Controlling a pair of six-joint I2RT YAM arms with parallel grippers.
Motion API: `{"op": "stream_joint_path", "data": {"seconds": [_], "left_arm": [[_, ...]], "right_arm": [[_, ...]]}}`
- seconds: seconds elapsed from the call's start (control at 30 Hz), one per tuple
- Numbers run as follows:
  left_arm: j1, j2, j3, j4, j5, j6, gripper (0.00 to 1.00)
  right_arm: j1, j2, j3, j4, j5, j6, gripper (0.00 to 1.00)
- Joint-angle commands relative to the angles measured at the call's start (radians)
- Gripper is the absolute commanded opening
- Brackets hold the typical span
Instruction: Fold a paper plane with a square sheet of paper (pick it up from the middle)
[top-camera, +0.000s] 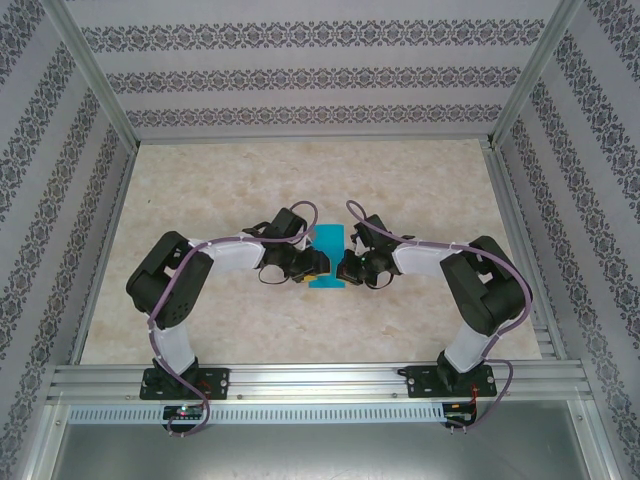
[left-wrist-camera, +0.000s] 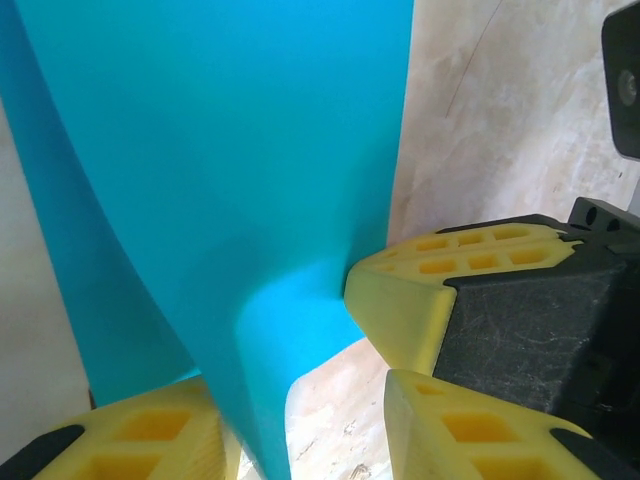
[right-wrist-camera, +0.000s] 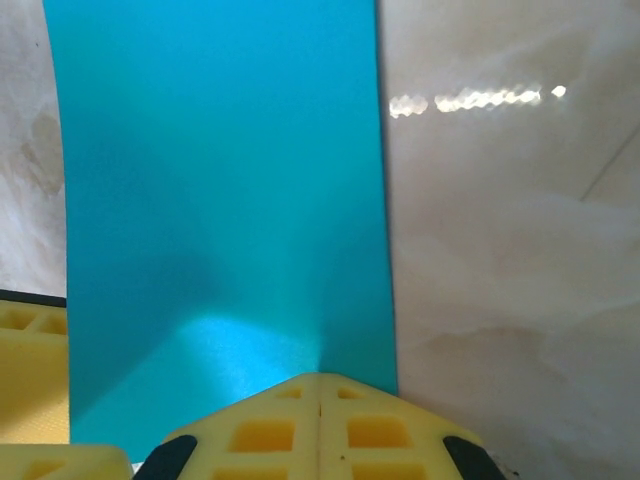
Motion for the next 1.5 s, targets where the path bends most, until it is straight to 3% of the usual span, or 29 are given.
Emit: {"op": "stream_joint_path", "data": {"seconds": [0.0, 0.43, 0.97, 1.47], "left_arm": [[-0.012, 0.022, 0.037, 0.053, 0.034, -0.008, 0.42], [-0.011, 0.038, 0.081, 0.072, 0.037, -0.028, 0.52], [-0.01, 0.031, 0.088, 0.126, 0.057, -0.065, 0.57], [0.003, -0.027, 0.026, 0.137, 0.057, -0.08, 0.52]], "right_arm": [[0.009, 0.006, -0.001, -0.005, 0.027, -0.012, 0.03], [-0.048, -0.135, -0.058, 0.011, 0.046, -0.006, 0.16], [-0.034, -0.048, -0.041, 0.089, -0.023, 0.003, 0.12], [-0.021, 0.036, -0.024, 0.075, -0.025, 0.016, 0.07]]}}
